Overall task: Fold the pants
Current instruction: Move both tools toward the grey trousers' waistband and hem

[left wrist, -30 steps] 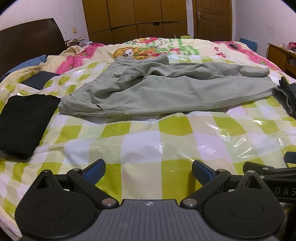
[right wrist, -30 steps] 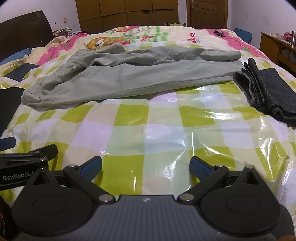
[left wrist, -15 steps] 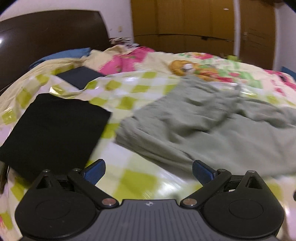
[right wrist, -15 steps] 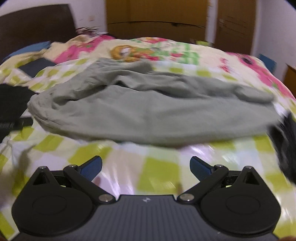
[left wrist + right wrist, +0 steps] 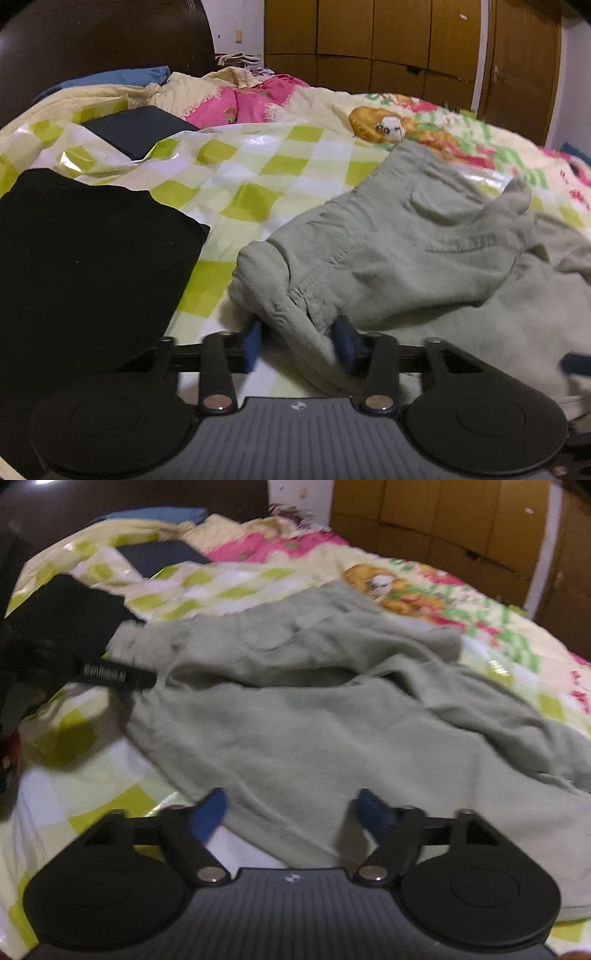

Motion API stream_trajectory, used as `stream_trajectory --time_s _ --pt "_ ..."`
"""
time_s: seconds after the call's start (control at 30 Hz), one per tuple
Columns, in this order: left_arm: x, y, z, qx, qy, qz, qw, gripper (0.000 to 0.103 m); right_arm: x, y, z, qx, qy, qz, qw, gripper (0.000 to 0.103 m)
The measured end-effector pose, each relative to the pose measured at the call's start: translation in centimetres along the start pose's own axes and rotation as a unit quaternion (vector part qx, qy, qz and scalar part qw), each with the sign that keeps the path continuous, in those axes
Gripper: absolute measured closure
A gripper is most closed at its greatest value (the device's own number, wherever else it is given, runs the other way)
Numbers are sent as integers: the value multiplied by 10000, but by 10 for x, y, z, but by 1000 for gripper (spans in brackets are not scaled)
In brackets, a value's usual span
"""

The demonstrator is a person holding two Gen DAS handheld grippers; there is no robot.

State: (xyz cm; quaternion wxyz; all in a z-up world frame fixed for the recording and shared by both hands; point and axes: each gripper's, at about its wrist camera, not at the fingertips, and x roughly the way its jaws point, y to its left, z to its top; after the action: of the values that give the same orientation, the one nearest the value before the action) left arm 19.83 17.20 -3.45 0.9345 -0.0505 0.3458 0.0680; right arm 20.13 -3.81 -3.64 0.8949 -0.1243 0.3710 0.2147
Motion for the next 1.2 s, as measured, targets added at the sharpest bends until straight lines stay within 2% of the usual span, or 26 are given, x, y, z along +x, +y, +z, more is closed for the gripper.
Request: stream_trajectory --time_s 0.03,0.07,0.1,0.2,0.4,0.53,0.63,0.7,0.83,0.93,1.0,1.07,1.13,1.2 --pt "-2 4 0 -84 -13 -66 9999 60 1 2 1 -56 -4 3 10000 40" --pt "-5 7 -1 -149 -9 -113 9998 65 1 4 2 -89 -6 44 10000 48" --pt "-9 9 -3 -222 -21 -145 9996 67 0 6 4 -66 11 133 9999 63" --pt "-22 16 -7 -377 -68 -97 9992 67 -3 12 5 107 192 442 9988 87" --pt "-52 40 -29 -483 -1 336 9983 68 -20 42 -3 -2 218 920 9955 89" --pt "-67 54 -43 -600 116 563 9965 65 -29 63 -10 -21 200 1206 9925 84" --pt "-80 53 -49 -448 52 714 9964 64 -41 60 -12 214 104 1293 9913 79" --pt "-89 48 -52 -300 -8 787 9964 64 -53 43 -14 545 18 1225 9910 79" --pt "-107 32 -50 -50 -164 779 9968 64 -81 -16 -34 1285 -165 666 9893 68" --pt "-115 1 -44 296 -313 573 9974 61 -98 -77 -61 2032 -177 -87 9789 66" --pt "-115 -29 -42 552 -336 278 9975 61 -106 -125 -82 2550 -144 -743 9640 60" --pt "-110 -62 -37 802 -346 -93 9961 60 -115 -173 -108 3132 -82 -1348 9400 59" --pt "-104 -103 -36 1035 -300 -569 9925 59 -123 -208 -129 3563 -103 -1630 9200 59" --pt "-97 -144 -37 1341 -259 -895 9866 58 -126 -236 -144 3727 -84 -1958 9070 59"
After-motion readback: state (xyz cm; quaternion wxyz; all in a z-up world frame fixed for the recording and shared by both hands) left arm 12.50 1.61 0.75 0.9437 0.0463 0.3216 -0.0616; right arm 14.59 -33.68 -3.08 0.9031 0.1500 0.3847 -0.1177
